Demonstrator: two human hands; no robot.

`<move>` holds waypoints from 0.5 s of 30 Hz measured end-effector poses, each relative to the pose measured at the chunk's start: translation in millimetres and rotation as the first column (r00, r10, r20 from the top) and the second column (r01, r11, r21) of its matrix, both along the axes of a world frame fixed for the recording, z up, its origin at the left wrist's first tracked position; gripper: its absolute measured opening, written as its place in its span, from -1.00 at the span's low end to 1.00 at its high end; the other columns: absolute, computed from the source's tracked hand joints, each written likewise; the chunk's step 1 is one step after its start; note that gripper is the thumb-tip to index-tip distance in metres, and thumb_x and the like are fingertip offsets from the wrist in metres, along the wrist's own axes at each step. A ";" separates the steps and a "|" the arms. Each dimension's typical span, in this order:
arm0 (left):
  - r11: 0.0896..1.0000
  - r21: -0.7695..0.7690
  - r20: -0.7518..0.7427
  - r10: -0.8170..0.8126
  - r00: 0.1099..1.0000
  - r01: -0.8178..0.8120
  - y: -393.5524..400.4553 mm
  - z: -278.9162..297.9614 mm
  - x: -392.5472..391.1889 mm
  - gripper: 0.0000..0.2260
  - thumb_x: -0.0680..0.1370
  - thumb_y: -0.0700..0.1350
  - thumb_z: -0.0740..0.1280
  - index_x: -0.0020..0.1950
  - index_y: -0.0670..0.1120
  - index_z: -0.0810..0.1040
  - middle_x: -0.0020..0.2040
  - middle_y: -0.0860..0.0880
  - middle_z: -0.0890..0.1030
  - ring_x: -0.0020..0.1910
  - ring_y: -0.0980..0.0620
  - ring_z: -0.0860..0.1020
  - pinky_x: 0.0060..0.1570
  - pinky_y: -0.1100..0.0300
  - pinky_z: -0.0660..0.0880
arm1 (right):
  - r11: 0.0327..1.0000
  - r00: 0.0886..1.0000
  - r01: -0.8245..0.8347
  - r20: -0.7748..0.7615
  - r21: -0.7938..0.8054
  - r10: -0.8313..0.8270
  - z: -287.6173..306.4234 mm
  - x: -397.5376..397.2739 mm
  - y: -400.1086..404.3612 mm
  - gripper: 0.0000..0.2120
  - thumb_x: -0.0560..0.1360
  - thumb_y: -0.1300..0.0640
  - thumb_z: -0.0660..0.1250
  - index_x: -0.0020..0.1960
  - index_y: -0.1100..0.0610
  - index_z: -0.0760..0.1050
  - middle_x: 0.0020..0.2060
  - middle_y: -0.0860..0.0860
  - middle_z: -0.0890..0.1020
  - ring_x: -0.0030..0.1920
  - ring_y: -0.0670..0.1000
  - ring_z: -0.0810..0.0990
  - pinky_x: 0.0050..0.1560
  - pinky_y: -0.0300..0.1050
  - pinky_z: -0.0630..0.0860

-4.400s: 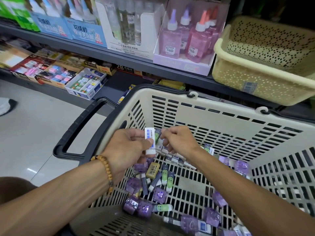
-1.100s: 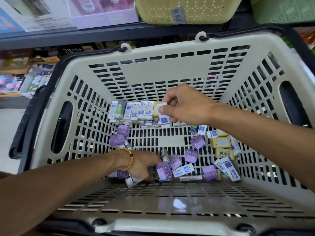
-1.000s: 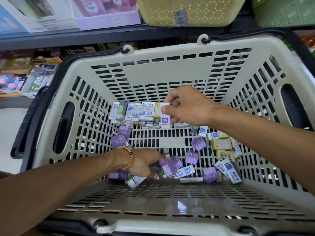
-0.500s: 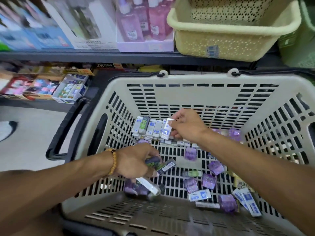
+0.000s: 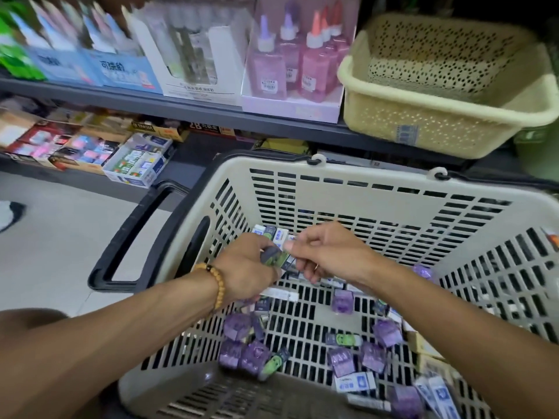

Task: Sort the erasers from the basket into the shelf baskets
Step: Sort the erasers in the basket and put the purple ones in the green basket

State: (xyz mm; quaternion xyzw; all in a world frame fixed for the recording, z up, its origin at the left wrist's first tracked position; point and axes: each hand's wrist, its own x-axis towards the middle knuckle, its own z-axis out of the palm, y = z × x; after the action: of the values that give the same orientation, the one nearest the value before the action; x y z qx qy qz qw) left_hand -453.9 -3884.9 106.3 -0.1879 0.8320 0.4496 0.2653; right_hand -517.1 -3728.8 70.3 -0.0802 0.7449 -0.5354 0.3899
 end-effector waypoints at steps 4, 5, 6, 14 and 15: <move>0.998 0.020 -0.035 0.065 0.997 -0.064 -1.6 3.6 -1.3 -0.86 0.54 -0.29 0.35 0.06 -0.13 0.55 -0.07 -0.06 0.55 -0.20 -0.04 0.62 -0.45 0.32 0.51 | 0.995 0.995 0.097 0.018 0.009 -0.097 -6.2 -8.7 5.9 -0.87 0.58 0.18 0.34 -0.10 0.18 0.61 -0.36 0.07 0.62 -0.44 -0.05 0.54 -0.44 -0.25 0.47; 0.993 0.044 -0.040 0.115 0.993 -0.114 -4.0 4.9 -1.8 -0.86 0.53 -0.30 0.35 0.06 -0.12 0.55 -0.02 -0.08 0.55 -0.11 -0.11 0.65 -0.45 0.30 0.53 | 0.991 0.992 0.128 -0.012 0.050 -0.127 -10.1 -11.8 8.5 -0.85 0.58 0.19 0.33 -0.14 0.18 0.60 -0.37 0.09 0.61 -0.44 -0.04 0.53 -0.42 -0.20 0.48; 0.986 0.061 -0.055 0.161 0.985 -0.158 -6.5 6.4 -2.4 -0.86 0.53 -0.30 0.36 0.04 -0.11 0.54 0.02 -0.08 0.55 -0.05 -0.14 0.66 -0.44 0.28 0.53 | 0.985 0.990 0.135 -0.046 0.103 -0.131 -15.0 -14.6 10.4 -0.80 0.58 0.19 0.33 -0.21 0.18 0.58 -0.40 0.10 0.58 -0.46 -0.03 0.52 -0.39 -0.15 0.50; 0.972 0.037 -0.247 0.236 0.940 -0.234 -12.3 2.0 -10.5 -0.85 0.55 -0.29 0.32 -0.04 -0.03 0.55 -0.12 0.01 0.50 -0.28 0.12 0.48 -0.44 0.37 0.42 | 0.966 0.969 0.227 0.069 0.123 -0.237 -37.7 -24.7 -8.5 -0.89 0.56 0.31 0.32 -0.12 0.26 0.60 -0.24 0.16 0.70 -0.30 0.01 0.69 -0.31 -0.21 0.59; 0.972 0.029 -0.259 0.232 0.938 -0.232 -12.1 1.3 -11.1 -0.85 0.55 -0.28 0.32 -0.03 -0.02 0.55 -0.12 0.02 0.51 -0.27 0.11 0.49 -0.39 0.35 0.44 | 0.963 0.969 0.236 0.048 0.128 -0.244 -35.3 -23.5 -8.4 -0.88 0.58 0.27 0.30 -0.09 0.23 0.59 -0.20 0.15 0.71 -0.24 0.02 0.71 -0.25 -0.20 0.61</move>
State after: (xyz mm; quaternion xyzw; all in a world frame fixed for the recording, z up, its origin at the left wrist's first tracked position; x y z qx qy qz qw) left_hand -465.0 -3897.0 107.5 -0.2244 0.8321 0.4975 0.0988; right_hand -540.6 -3737.2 35.0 0.0517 0.7676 -0.5345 0.3499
